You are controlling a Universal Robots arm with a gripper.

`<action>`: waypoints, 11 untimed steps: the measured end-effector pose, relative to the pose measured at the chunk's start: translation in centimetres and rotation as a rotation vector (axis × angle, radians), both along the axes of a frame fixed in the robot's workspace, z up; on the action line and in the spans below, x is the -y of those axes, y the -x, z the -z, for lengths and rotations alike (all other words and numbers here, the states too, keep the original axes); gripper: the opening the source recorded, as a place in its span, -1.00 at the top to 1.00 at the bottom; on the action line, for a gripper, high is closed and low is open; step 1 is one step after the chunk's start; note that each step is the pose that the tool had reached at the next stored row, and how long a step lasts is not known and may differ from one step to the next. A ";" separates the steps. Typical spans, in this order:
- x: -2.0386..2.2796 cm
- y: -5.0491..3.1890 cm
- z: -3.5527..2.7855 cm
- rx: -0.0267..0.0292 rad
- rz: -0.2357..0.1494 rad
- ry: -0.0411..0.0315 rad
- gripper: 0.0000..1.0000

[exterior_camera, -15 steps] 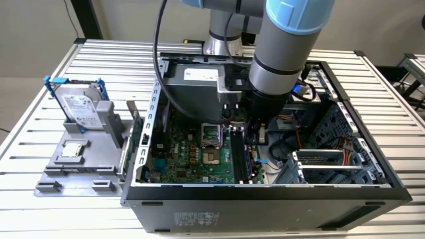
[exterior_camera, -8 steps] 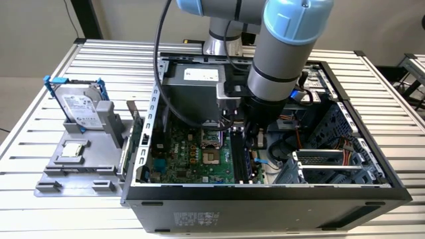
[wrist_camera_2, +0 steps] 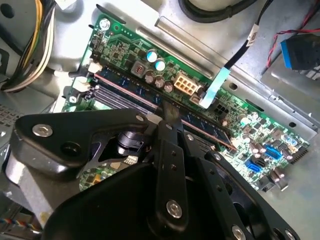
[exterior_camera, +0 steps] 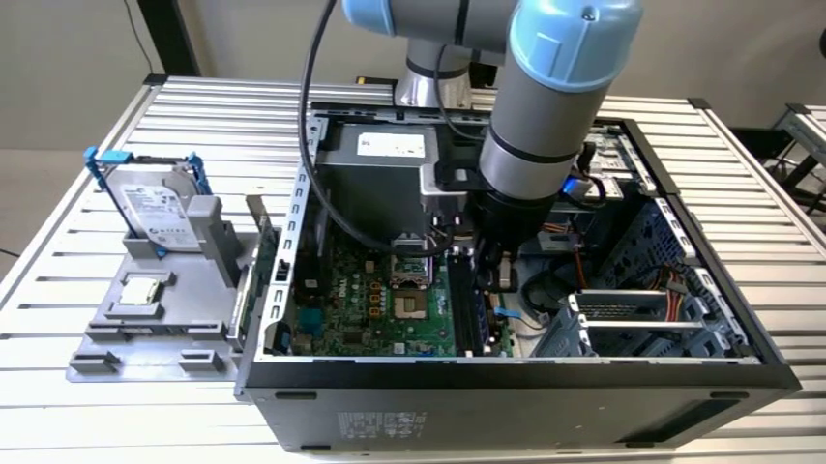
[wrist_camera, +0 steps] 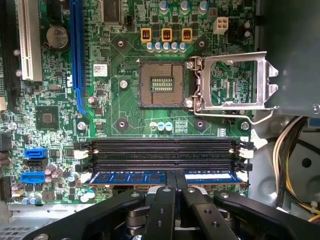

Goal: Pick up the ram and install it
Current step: 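Press down the ram until it locks into place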

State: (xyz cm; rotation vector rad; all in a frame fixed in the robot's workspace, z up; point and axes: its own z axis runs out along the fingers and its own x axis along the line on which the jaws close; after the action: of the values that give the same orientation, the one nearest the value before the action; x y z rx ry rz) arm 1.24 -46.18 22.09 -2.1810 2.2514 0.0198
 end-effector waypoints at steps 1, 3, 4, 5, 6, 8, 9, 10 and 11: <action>-0.04 -0.01 -0.25 0.0004 0.000 -0.0029 1.00; 0.03 0.01 -1.01 -0.0007 0.000 0.0000 1.00; 0.02 0.00 -1.27 -0.0009 0.000 0.0000 1.00; 0.02 0.00 -1.49 -0.0012 0.000 0.0001 1.00; 0.03 0.01 -1.69 -0.0013 0.000 0.0003 1.00; 0.03 0.01 -2.03 -0.0014 0.000 0.0003 1.00; 0.03 0.00 -2.21 -0.0014 0.000 0.0002 1.00; 0.03 0.01 -2.45 -0.0015 0.000 0.0006 1.00; 0.03 0.01 -2.66 -0.0015 0.000 0.0005 1.00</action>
State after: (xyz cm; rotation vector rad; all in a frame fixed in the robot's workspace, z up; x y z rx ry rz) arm 1.23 -46.21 24.76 -2.1821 2.2524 0.0209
